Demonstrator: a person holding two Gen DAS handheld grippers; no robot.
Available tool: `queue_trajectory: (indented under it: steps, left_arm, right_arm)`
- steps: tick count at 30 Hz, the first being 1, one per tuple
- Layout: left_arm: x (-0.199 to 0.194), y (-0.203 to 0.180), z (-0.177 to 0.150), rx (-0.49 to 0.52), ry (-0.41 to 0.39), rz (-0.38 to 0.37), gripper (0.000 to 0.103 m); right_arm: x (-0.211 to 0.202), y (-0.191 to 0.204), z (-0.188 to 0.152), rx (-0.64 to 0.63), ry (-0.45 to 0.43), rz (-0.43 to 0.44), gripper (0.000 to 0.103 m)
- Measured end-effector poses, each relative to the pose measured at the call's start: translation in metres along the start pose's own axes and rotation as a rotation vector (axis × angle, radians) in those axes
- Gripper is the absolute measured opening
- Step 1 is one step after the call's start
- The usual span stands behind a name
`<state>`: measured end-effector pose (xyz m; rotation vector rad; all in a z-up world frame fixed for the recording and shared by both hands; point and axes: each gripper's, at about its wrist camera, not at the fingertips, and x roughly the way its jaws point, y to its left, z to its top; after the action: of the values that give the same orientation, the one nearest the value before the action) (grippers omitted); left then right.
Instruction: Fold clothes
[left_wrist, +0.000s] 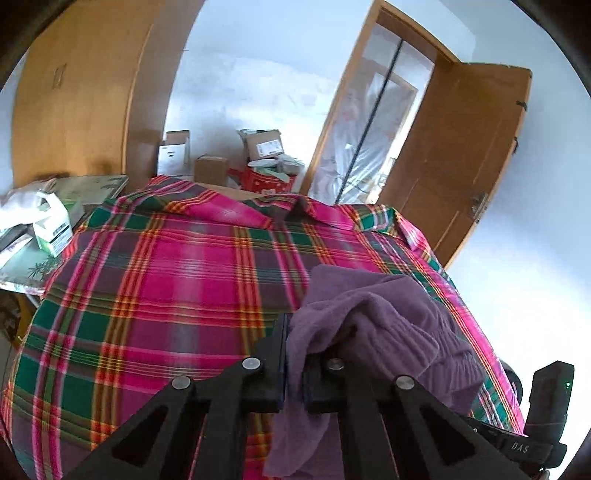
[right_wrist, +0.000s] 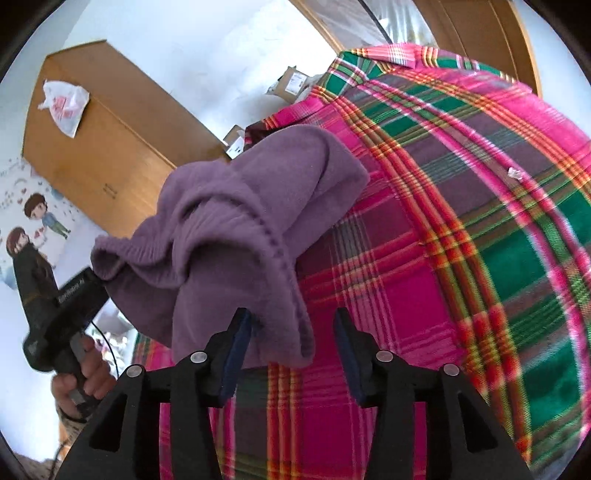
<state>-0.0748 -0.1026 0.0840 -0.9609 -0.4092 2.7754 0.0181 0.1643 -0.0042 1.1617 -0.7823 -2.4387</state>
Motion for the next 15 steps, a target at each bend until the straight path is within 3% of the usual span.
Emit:
queue_trajectory:
  steps: [2, 3, 4, 5, 15]
  left_arm:
    - [-0.001, 0.009, 0.0, -0.019, -0.003, 0.011, 0.006]
    - [-0.002, 0.014, 0.0, -0.027, -0.005, 0.016, 0.006]
    - [-0.003, 0.018, 0.0, -0.035, -0.007, 0.021, 0.006]
    - [-0.004, 0.022, 0.0, -0.043, -0.009, 0.027, 0.006]
    - [-0.018, 0.066, 0.0, -0.147, -0.035, 0.092, 0.006]
  right_arm:
    - [0.002, 0.002, 0.002, 0.013, 0.0, 0.038, 0.048]
    - [0.002, 0.005, 0.004, 0.013, -0.002, 0.06, 0.042]
    - [0.001, 0.012, 0.006, -0.012, -0.008, 0.05, 0.019]
    - [0.0, 0.019, 0.008, -0.038, -0.013, 0.039, 0.009]
    - [0.009, 0.078, 0.039, -0.221, -0.08, 0.002, 0.01]
